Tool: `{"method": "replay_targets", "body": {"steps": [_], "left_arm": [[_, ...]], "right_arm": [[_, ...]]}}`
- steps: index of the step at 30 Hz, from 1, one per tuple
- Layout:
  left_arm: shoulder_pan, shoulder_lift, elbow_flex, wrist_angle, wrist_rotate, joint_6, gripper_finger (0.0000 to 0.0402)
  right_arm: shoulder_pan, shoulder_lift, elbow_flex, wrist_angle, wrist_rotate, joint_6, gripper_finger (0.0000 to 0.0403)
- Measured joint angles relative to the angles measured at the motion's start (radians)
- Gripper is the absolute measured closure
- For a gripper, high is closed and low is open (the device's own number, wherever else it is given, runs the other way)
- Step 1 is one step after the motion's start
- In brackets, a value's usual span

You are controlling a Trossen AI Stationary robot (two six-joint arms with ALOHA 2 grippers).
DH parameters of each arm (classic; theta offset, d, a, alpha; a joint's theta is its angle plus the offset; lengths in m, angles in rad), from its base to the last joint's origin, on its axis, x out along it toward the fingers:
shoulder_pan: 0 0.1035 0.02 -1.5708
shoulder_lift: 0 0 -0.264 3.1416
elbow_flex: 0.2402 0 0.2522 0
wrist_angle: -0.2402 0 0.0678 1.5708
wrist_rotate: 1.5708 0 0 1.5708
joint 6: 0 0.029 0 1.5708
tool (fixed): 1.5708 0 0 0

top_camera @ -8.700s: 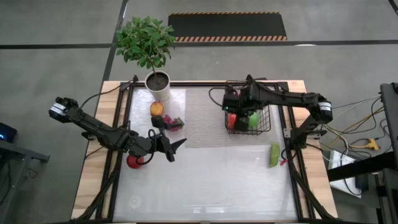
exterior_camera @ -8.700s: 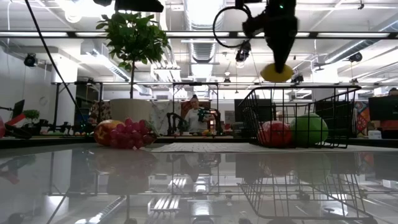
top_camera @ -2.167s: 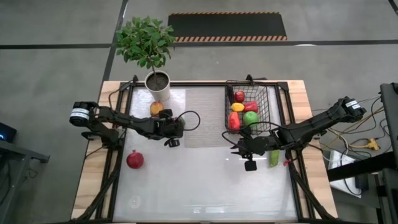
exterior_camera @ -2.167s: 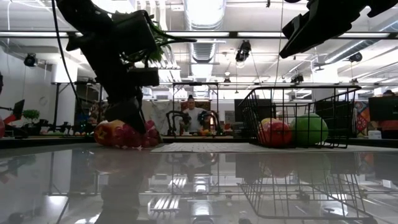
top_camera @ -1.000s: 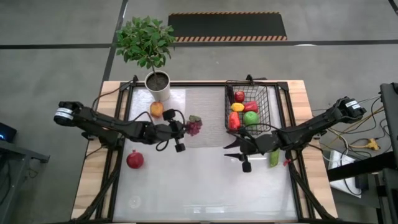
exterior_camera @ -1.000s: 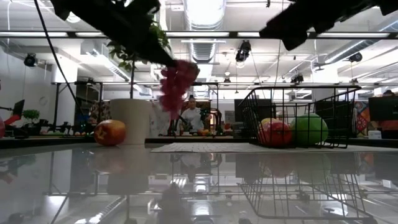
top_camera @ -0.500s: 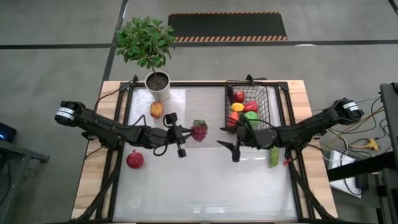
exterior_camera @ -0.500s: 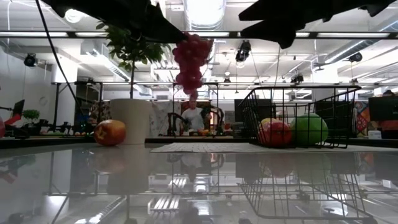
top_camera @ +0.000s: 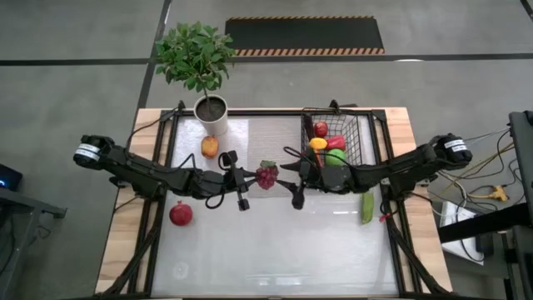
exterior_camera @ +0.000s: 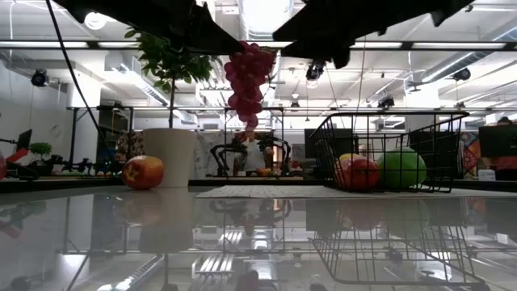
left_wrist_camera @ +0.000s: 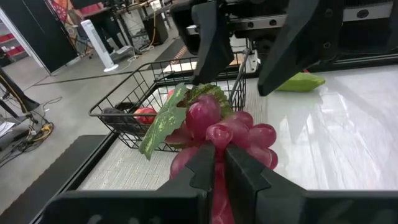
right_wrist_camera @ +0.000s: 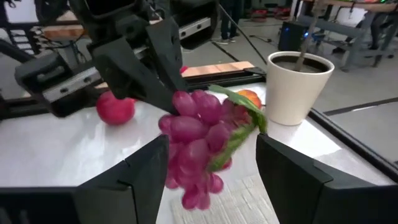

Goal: Build produce basket
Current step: Put the purple grapes into the wire basket

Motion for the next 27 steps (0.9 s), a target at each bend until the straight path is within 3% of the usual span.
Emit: {"method": "replay_targets", "body": {"steps": [12, 16, 23, 27], "left_arm": [[-0.008, 0.000, 0.000, 0.002, 0.024, 0.023, 0.0392], [-0.008, 0.000, -0.001, 0.002, 0.024, 0.025, 0.0392], [-0.009, 0.000, -0.009, 0.007, 0.025, 0.024, 0.0392], [-0.009, 0.000, -0.012, 0.010, 0.029, 0.019, 0.0392]], "right_arm": [[-0.070, 0.099, 0.105, -0.047, -0.071, 0.046, 0.0191], [-0.078, 0.116, 0.139, -0.089, -0.133, 0.057, 0.0234], [-0.077, 0.117, 0.146, -0.097, -0.177, 0.043, 0.0343], [-0.077, 0.117, 0.146, -0.097, -0.182, 0.043, 0.0377]]}}
